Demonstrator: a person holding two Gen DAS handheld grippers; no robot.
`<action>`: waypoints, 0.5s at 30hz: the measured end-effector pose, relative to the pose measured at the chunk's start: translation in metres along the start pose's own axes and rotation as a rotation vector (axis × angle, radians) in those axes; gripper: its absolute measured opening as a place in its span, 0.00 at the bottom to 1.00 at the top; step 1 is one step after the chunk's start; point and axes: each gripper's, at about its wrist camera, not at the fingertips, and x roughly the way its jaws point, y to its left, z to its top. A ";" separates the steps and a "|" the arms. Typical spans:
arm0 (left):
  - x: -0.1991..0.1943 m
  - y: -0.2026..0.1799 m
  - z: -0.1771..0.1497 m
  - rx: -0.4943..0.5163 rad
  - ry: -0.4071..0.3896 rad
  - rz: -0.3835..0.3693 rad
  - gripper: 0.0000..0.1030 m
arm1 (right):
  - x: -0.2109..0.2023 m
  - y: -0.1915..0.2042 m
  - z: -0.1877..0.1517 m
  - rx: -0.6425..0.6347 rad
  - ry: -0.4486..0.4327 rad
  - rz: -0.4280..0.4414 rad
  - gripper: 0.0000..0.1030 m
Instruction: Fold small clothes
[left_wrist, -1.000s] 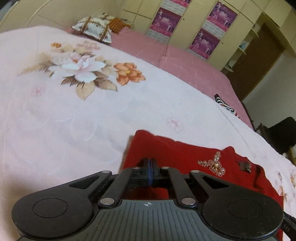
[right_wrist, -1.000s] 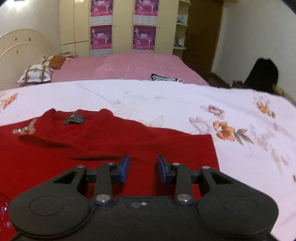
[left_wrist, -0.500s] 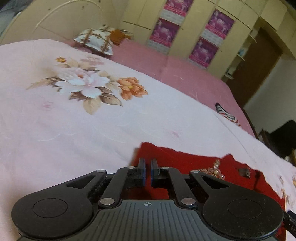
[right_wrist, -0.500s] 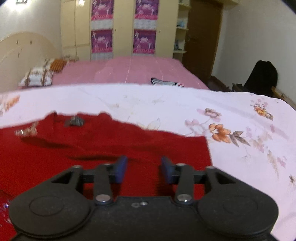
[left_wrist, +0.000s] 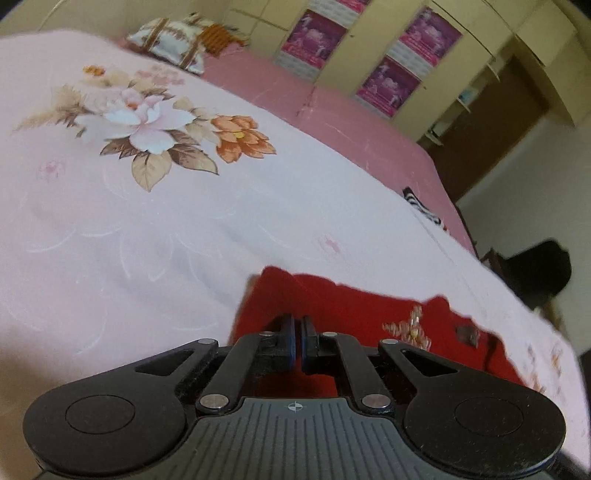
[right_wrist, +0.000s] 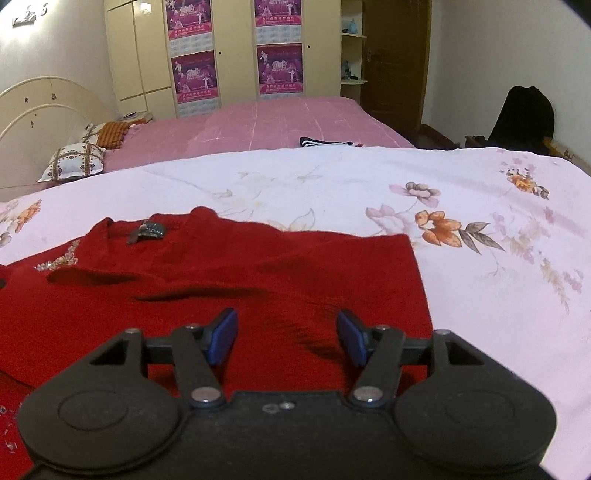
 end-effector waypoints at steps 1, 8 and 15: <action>0.000 0.001 0.003 -0.013 0.003 0.002 0.03 | 0.000 0.000 0.000 0.000 -0.001 0.001 0.58; -0.017 -0.010 -0.007 0.171 -0.084 0.147 0.04 | 0.000 -0.001 -0.003 -0.001 -0.011 0.011 0.59; -0.024 -0.011 -0.009 0.184 -0.139 0.159 1.00 | -0.001 -0.001 -0.003 0.002 -0.010 0.009 0.60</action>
